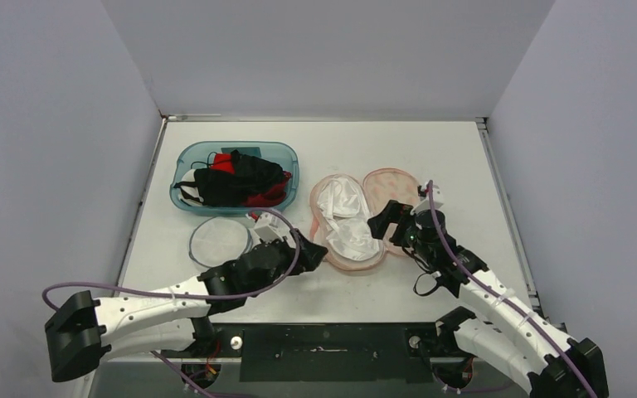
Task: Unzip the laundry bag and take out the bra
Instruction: Adjust the laundry bag at the center of the board, then pick up the bra from the laundry bag.
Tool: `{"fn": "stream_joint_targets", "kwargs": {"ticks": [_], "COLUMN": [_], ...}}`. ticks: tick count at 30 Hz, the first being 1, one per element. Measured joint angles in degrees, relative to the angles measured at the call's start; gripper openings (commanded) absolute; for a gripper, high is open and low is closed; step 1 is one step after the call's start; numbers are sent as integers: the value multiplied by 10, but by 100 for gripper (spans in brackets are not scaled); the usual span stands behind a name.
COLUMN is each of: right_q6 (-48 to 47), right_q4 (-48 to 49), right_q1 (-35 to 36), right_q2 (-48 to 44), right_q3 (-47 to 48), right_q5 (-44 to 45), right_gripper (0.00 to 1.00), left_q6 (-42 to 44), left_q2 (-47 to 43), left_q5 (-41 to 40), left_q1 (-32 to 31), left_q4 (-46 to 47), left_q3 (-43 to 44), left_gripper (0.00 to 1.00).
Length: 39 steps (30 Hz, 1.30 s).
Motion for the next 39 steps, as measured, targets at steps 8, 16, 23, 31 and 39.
{"fn": "stream_joint_targets", "kwargs": {"ticks": [8, 16, 23, 31, 39], "right_q6": [0, 19, 38, 42, 38], "right_q4": [102, 169, 229, 266, 280], "right_q1": [-26, -80, -92, -92, -92], "right_q2": [50, 112, 183, 249, 290], "right_q3": [-37, -54, -54, -54, -32], "right_q5": [-31, -111, -172, -190, -181], "right_gripper": [91, 93, 92, 88, 85], "left_q6": [61, 68, 42, 17, -5], "left_q2": [81, 247, 349, 419, 445], "left_q5": [152, 292, 320, 315, 315], "left_q1": [160, 172, 179, 203, 212], "left_q4": [61, 172, 198, 204, 236], "left_q3": [36, 134, 149, 130, 107], "left_gripper": [13, 0, 0, 0, 0]}}
